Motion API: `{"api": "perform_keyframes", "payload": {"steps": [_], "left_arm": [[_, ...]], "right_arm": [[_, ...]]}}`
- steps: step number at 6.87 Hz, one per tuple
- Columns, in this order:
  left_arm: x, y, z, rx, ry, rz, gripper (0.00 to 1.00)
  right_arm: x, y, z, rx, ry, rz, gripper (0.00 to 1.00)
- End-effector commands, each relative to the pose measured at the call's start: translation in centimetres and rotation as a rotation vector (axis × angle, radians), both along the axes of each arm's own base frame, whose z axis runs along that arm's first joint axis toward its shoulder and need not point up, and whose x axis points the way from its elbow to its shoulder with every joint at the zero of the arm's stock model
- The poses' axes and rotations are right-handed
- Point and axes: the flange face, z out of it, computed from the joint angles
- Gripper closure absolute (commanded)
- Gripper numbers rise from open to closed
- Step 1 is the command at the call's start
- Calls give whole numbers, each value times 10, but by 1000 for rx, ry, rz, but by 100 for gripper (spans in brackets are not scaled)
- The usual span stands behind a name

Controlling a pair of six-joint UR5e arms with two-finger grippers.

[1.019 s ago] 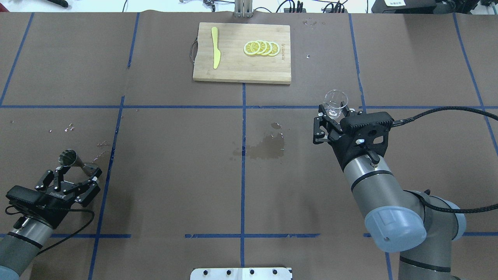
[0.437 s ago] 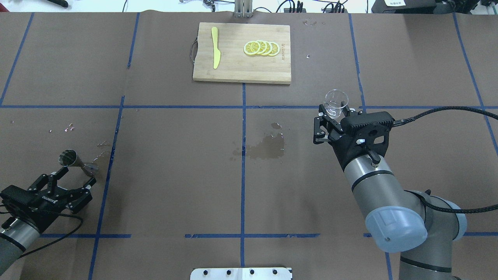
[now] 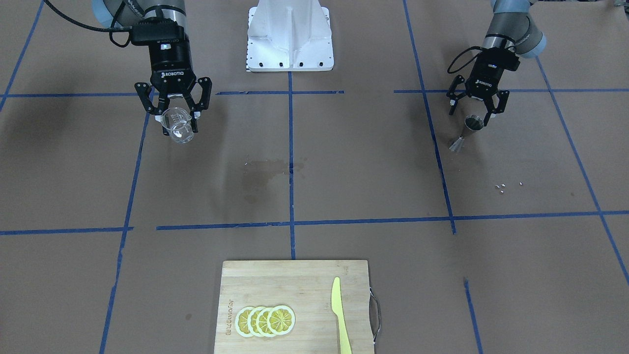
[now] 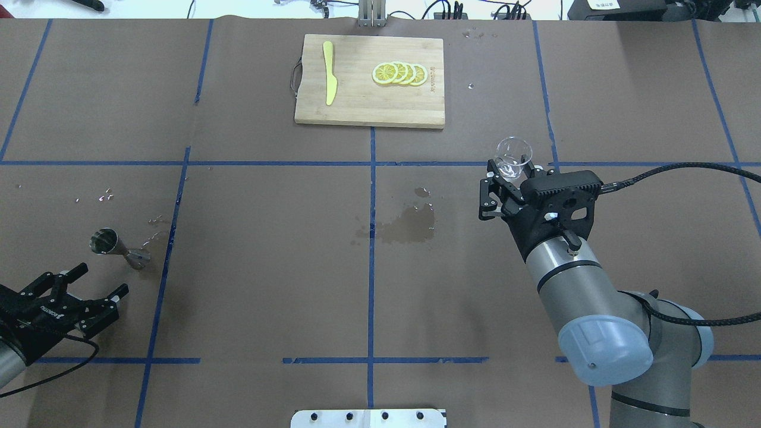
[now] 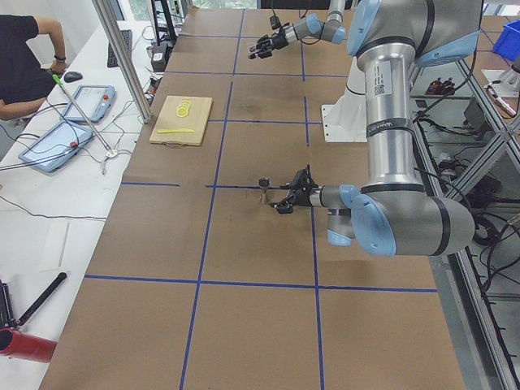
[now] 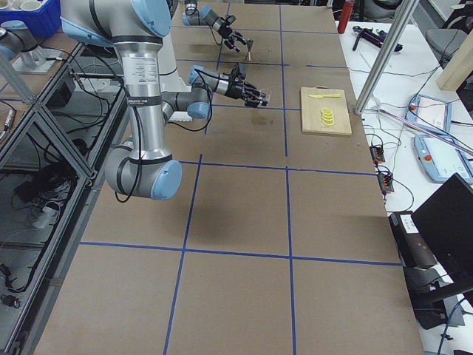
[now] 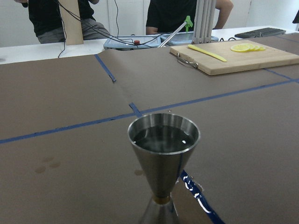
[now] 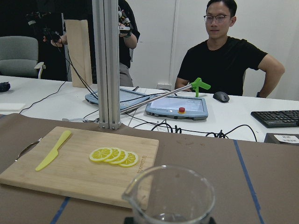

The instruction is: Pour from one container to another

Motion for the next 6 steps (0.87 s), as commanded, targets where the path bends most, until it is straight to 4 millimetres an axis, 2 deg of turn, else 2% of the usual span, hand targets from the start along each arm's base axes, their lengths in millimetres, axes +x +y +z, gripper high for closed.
{"api": "perform_keyframes", "payload": {"steps": [1,2,3,4,5,6], "left_arm": [[-32,12,30,-43,-109,138,0],[-44,14,36,-56,-128,165,0],[-58,-2,37,-75,-128,153,0],[-81,-22,48,-51,-199,167,0],[-100,-47,48,-53,-223,152,0],[-116,-73,56,-122,-234,159,0]], "right_arm": [[0,-1,1,0,5,1,100],[-1,0,2,-3,4,-7,100],[0,0,0,-11,-6,-27,100],[1,1,2,-13,-16,-27,100],[4,2,4,-2,-58,-27,100],[7,3,24,3,-80,-33,100]]}}
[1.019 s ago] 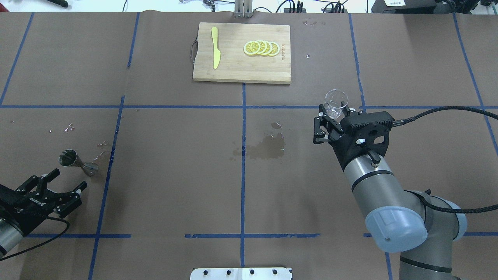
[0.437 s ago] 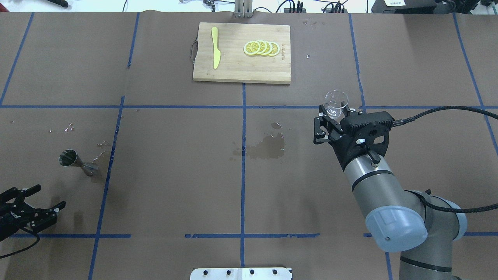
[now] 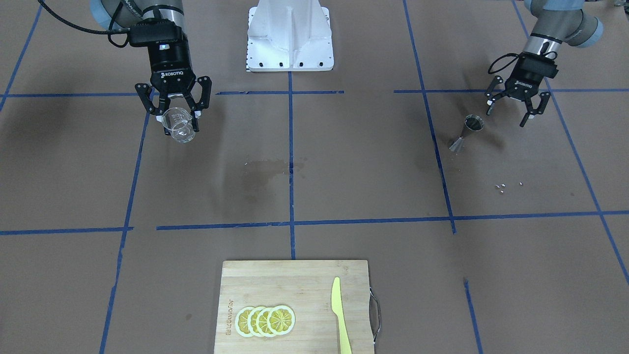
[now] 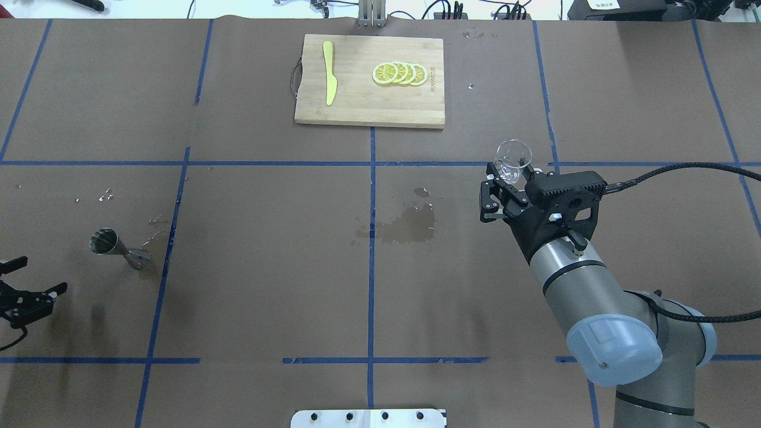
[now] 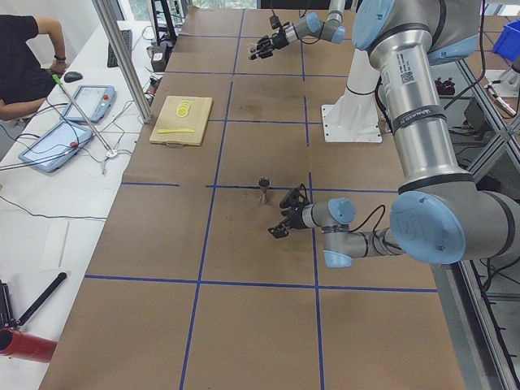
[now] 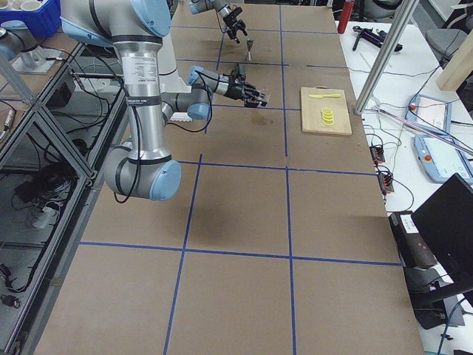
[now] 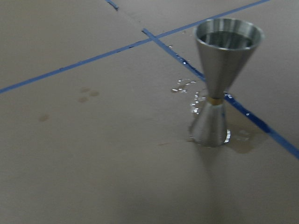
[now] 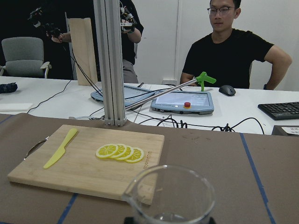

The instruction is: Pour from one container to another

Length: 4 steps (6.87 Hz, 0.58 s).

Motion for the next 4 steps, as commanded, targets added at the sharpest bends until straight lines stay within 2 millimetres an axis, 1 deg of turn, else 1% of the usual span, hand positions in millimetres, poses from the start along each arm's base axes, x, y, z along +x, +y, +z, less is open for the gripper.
{"api": "perform_keyframes", "payload": {"steps": [1,2,3,4], "left_arm": [[-27,-64,2,-116,-18,-4,0],[-43,-100,-3,-131,-67,-44,0],[-63,-139,-20,-135,-61,-41,0],[-77,-168,-27,-199,-44,-36,0]], "right_arm": [[7,4,29,10,-69,-29,100],[14,5,45,2,-47,-30,100],[22,7,65,-9,-10,-26,100],[24,7,81,-13,2,-23,100]]}}
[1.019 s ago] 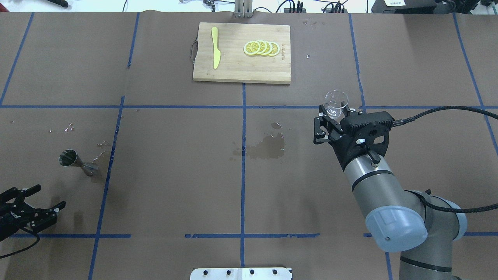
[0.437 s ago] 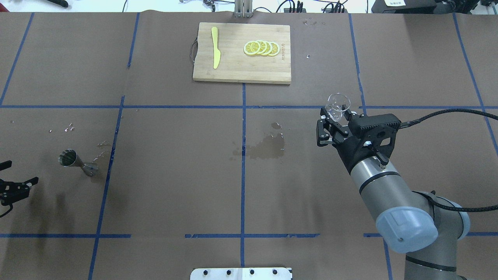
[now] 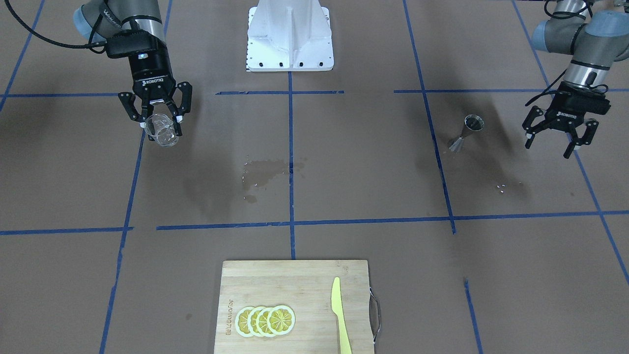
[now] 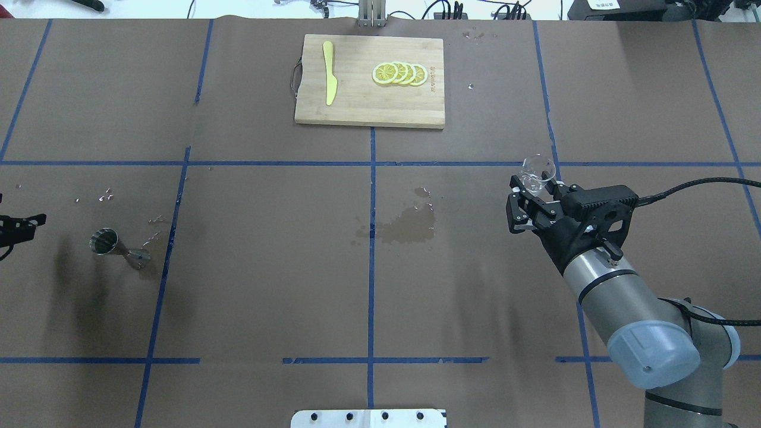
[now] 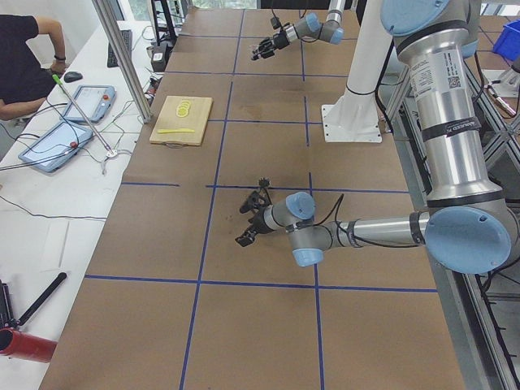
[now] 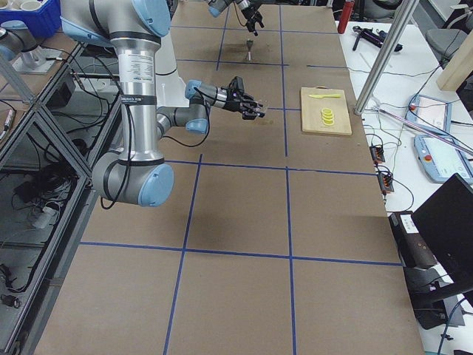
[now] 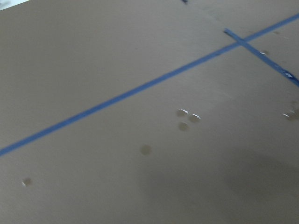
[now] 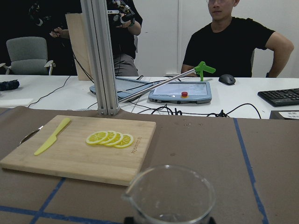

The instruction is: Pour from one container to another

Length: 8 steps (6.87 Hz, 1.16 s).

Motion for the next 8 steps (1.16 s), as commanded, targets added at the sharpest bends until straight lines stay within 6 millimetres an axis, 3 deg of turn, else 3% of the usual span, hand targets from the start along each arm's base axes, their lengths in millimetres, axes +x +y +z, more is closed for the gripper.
{"api": "perform_keyframes", "payload": {"steps": [1,2,3,4,5,7,8], "left_arm": [[-42,-53,-11,-176,40,39,0],[-59,-72,-18,-283,69,57,0],[-74,-75,-19,-406,105,92,0],[-96,-78,-22,-467,152,105,0],[-102,-74,-25,-503,204,149,0],[-109,-67,-39,-476,216,144,0],[-109,-66,-41,-473,216,141,0]], "right_arm": [[-5,-2,59,3,-3,8,100],[-9,-4,94,14,-41,14,100],[-11,-6,138,8,23,41,100],[-5,-5,160,15,16,54,100],[11,0,195,15,16,53,100],[13,2,215,22,-4,54,100],[4,12,215,30,-3,47,99]]}}
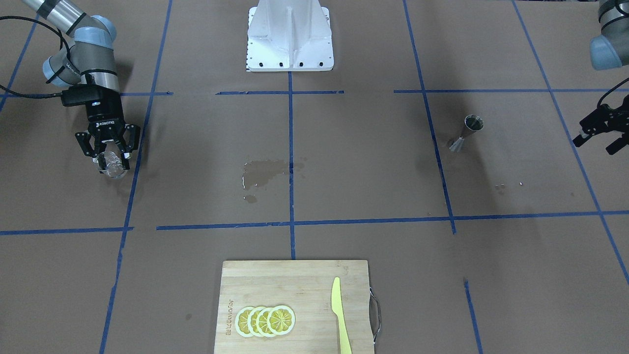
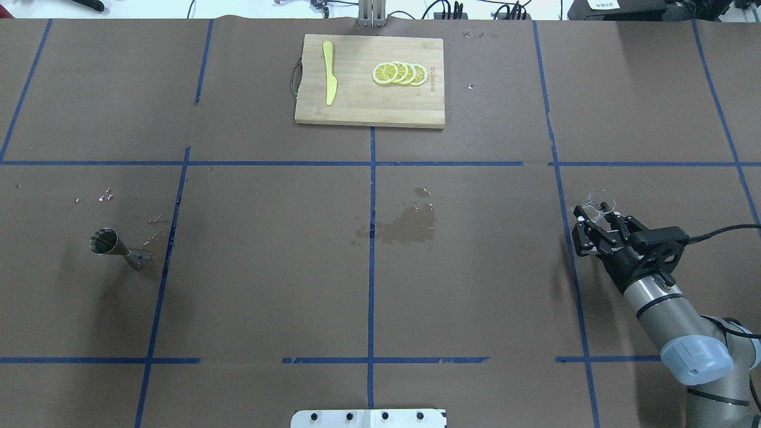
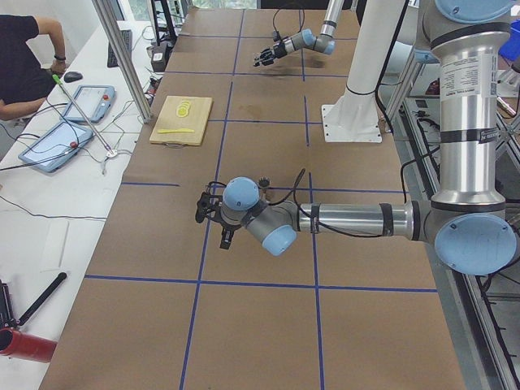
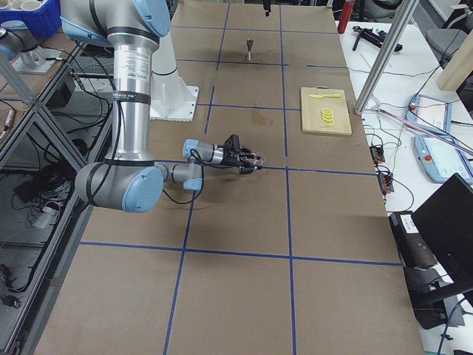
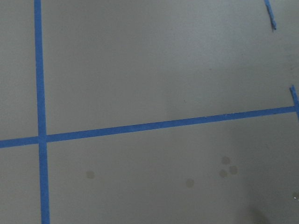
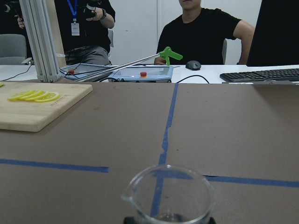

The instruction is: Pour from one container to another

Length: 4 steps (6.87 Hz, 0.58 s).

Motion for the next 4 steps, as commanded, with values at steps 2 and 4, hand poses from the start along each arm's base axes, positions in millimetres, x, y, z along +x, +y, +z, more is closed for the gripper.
{"api": "perform_keyframes", "payload": {"steps": [2,4], "left_arm": [[-5,8,-14,18,6,-13,0],[-5,8,-15,19,7,-14,0]], "right_arm": [[-23,31,1,23,-3,-22,99],[-30,43,0,30,-2,-34,98]]}}
